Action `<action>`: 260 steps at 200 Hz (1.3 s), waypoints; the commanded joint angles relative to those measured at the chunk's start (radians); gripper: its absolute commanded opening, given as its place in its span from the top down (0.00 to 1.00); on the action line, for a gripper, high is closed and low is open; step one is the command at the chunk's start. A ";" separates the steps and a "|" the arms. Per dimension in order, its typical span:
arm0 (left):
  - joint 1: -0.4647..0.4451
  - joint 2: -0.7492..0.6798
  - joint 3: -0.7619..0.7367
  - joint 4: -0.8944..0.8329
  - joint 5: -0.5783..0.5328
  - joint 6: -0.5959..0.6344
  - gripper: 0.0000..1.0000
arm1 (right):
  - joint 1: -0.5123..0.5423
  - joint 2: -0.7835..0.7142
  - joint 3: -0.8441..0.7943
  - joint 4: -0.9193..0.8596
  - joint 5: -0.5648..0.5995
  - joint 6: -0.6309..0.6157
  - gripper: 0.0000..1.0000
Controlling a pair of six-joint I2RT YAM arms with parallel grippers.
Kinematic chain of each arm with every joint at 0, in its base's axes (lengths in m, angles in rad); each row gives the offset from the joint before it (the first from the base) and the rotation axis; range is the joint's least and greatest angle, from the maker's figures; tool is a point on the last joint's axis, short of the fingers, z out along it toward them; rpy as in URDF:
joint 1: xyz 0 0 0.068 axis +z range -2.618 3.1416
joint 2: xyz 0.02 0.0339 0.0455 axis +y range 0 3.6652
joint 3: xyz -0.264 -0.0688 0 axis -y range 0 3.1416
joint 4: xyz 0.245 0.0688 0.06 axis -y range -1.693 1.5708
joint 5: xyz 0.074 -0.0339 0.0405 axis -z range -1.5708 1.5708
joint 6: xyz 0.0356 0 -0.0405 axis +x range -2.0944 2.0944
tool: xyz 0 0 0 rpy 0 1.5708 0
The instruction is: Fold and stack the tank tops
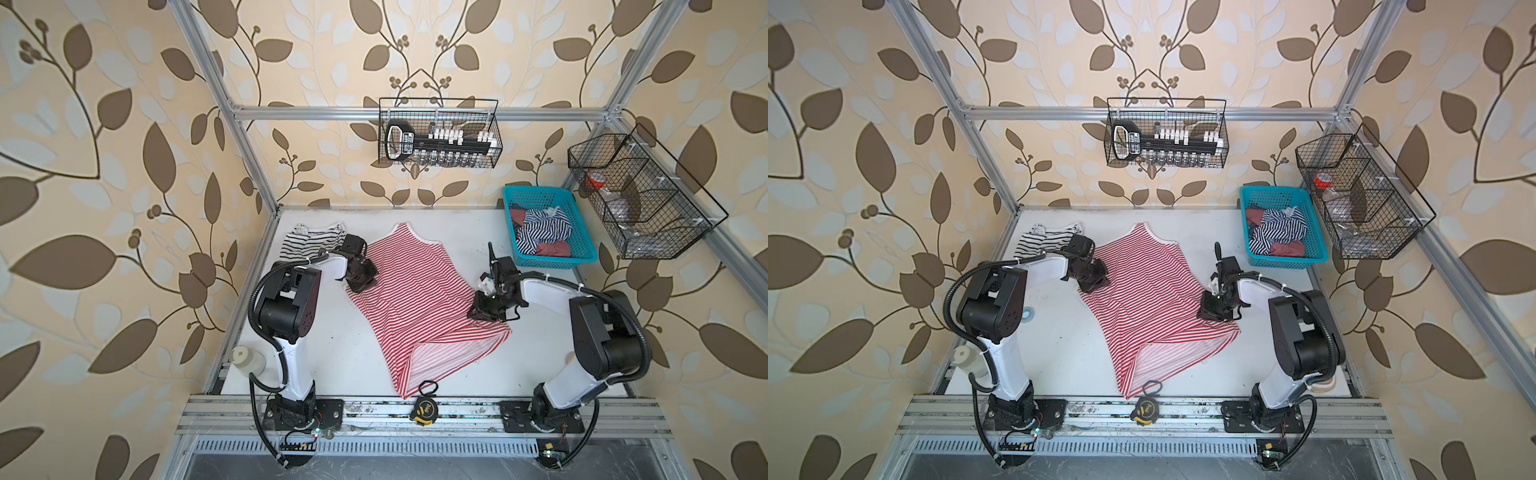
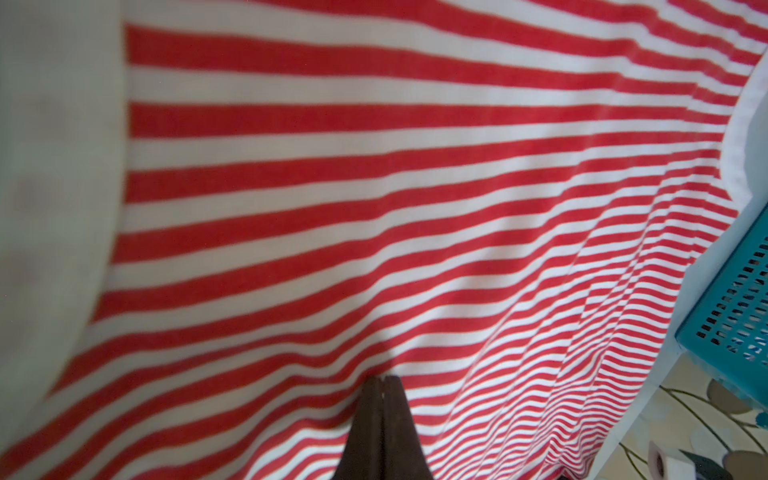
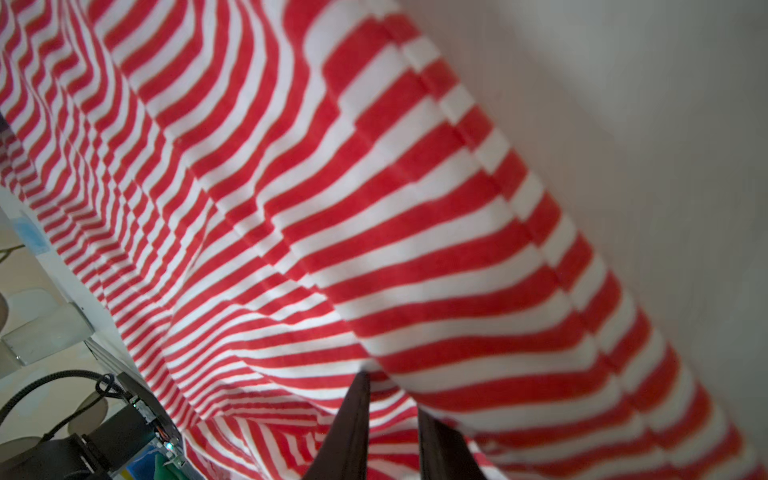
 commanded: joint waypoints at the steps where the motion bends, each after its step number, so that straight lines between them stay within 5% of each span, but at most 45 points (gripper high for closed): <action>1: 0.009 -0.037 -0.046 -0.021 -0.065 -0.023 0.98 | -0.009 0.104 0.099 -0.032 0.069 -0.048 0.79; 64: 0.009 -0.054 -0.084 -0.020 -0.055 -0.032 0.98 | -0.011 0.340 0.534 -0.150 0.072 -0.061 0.86; 156: -0.041 -0.205 -0.376 0.044 -0.032 -0.152 0.96 | 0.031 0.641 1.015 -0.294 0.019 -0.102 0.95; 195: -0.060 -0.301 -0.334 -0.010 -0.060 -0.161 0.82 | 0.047 0.422 0.820 -0.179 0.030 -0.101 0.91; 232: -0.064 -0.383 -0.087 -0.168 -0.119 -0.044 0.72 | 0.058 0.161 0.551 -0.147 0.134 -0.096 0.78; 260: -0.063 -0.267 0.144 -0.264 -0.163 0.100 0.69 | 0.057 0.054 0.397 -0.162 0.220 -0.078 0.70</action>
